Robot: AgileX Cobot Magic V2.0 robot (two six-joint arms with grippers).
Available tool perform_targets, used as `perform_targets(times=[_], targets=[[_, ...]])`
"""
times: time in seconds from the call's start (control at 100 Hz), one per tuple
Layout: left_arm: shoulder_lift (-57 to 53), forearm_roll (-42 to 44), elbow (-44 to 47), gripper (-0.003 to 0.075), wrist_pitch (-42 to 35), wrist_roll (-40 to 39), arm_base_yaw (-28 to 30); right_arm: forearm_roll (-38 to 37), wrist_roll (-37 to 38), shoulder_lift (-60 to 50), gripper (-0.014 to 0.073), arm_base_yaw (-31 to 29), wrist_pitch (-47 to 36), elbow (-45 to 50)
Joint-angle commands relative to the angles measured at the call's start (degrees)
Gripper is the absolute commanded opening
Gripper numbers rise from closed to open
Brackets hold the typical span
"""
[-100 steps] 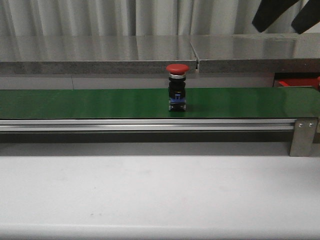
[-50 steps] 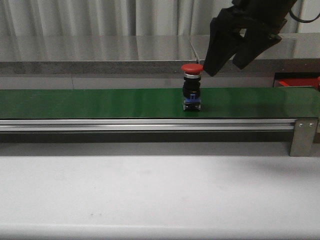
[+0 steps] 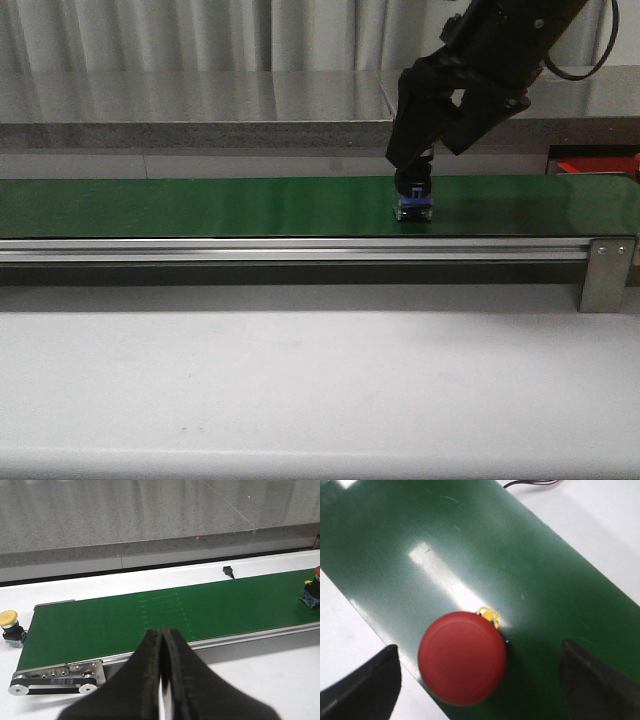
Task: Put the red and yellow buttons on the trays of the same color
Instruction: 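Lower the red button into the red tray and open the right gripper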
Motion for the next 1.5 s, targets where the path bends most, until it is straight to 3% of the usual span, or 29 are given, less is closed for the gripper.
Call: perform_targets(times=[0.0,0.18,0.3,0.54,1.13,1.49], targets=[[0.5,-1.1,-1.5,-0.002,-3.9,-0.6,-0.5,1.9,-1.4,-2.1,0.0524,-0.1,-2.6,-1.9],[0.5,-1.1,-1.5,-0.002,-3.9,-0.6,-0.5,1.9,-1.5,-2.1,0.0133,-0.1,-3.4,-1.9],[0.5,-1.1,-1.5,-0.002,-3.9,-0.6,-0.5,2.0,-1.4,-2.6,0.0006,-0.1,-4.2,-1.9],[0.5,-1.1,-1.5,-0.002,-3.9,-0.6,-0.5,2.2,1.8,-6.9,-0.0002,-2.4,-6.2,-1.7],[0.5,-1.1,-1.5,-0.002,-3.9,-0.6,-0.5,2.2,4.4,-10.6,-0.0002,-27.8,-10.7,-1.7],[0.5,-1.1,-1.5,-0.002,-3.9,-0.6,-0.5,2.4,7.4,-7.1,-0.0002,-35.7,-18.3,-1.9]])
